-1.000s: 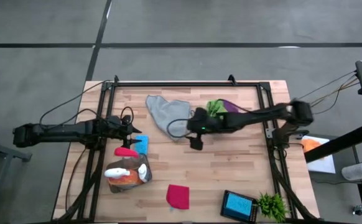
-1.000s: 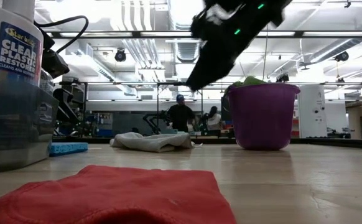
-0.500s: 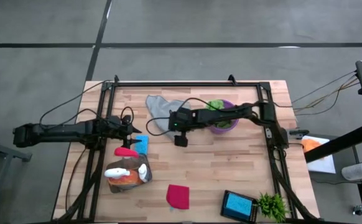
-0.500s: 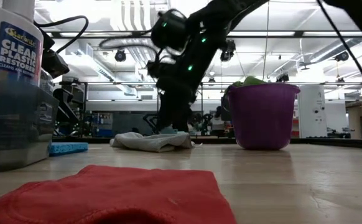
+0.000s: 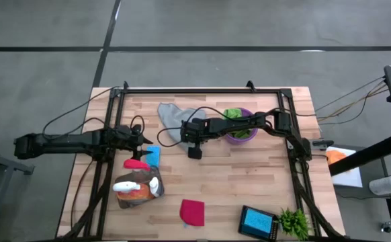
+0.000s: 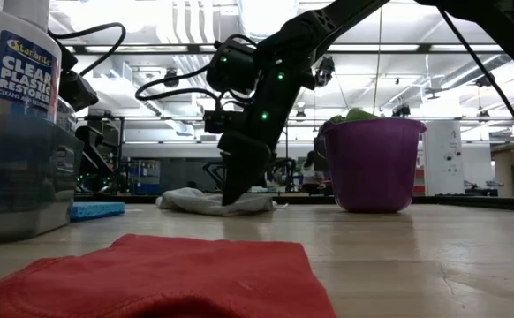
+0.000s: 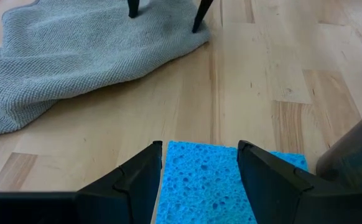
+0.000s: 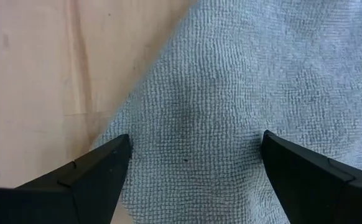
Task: Pick & Place Kitchen Items
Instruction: Put the gray microfiber towel into the purple bucket
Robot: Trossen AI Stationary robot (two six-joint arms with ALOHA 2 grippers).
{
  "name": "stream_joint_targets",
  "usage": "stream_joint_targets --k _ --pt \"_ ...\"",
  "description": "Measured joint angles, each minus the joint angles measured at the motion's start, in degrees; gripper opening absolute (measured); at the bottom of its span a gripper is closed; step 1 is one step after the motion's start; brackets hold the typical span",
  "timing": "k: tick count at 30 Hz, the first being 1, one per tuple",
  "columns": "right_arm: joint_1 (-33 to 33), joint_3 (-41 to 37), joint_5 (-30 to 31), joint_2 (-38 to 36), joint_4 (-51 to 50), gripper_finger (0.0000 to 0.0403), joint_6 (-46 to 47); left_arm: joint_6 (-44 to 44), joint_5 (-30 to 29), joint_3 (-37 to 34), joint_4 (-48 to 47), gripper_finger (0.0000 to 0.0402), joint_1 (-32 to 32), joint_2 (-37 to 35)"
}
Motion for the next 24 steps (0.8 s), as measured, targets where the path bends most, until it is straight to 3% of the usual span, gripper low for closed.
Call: stream_joint_targets --k 24 --pt "0.04 -0.02 -1.55 -0.28 0.81 0.0355 0.25 -0.02 -0.01 0.0 0.01 0.0214 -0.04 0.0"
